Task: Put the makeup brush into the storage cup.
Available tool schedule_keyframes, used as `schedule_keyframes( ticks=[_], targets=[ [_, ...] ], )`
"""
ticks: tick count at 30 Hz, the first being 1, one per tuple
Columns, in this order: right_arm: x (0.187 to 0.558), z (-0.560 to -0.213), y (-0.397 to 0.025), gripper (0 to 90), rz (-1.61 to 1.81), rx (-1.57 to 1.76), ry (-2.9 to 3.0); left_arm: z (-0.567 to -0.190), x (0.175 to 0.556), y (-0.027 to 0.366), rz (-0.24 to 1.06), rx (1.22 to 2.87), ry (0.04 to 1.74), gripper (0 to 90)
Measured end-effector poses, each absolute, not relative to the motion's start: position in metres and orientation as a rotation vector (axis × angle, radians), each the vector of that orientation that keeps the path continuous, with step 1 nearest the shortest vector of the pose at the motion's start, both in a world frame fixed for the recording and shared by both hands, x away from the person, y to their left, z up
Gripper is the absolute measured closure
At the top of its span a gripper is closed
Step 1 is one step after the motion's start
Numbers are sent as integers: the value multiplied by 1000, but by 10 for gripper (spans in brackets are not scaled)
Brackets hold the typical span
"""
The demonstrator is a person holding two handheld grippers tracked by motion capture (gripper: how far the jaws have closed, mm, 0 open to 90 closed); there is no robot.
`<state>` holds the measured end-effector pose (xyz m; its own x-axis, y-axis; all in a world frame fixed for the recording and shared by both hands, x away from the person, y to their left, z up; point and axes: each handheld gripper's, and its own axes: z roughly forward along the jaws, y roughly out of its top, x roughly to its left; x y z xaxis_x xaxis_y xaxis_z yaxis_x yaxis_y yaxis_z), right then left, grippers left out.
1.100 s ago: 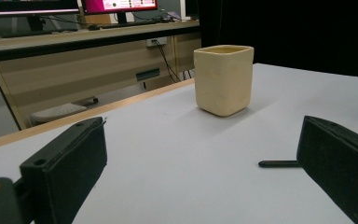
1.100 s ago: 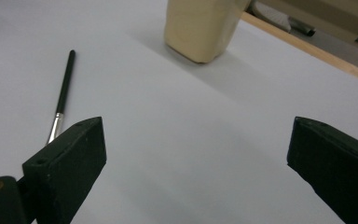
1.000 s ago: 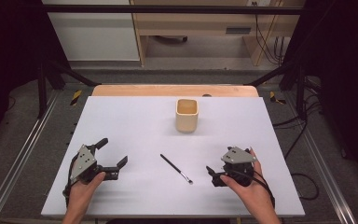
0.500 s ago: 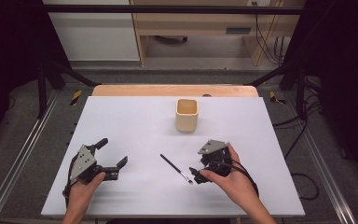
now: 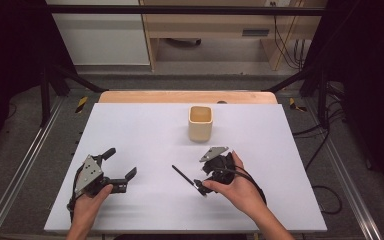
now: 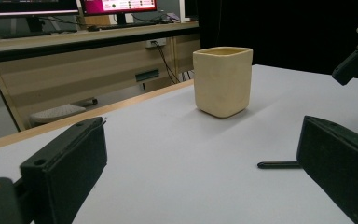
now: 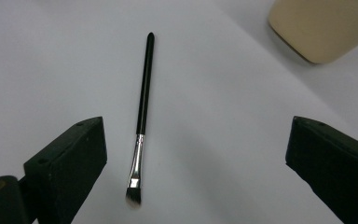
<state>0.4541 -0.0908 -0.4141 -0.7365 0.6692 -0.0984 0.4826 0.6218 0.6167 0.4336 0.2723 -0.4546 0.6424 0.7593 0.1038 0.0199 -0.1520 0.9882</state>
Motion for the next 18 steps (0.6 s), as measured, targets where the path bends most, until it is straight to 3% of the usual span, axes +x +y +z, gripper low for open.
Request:
schedule_keyframes(
  ticks=[18],
  targets=[
    [462, -423, -74, 56, 776, 941, 2580, -455, 434, 271, 732, 1629, 653, 16]
  ],
)
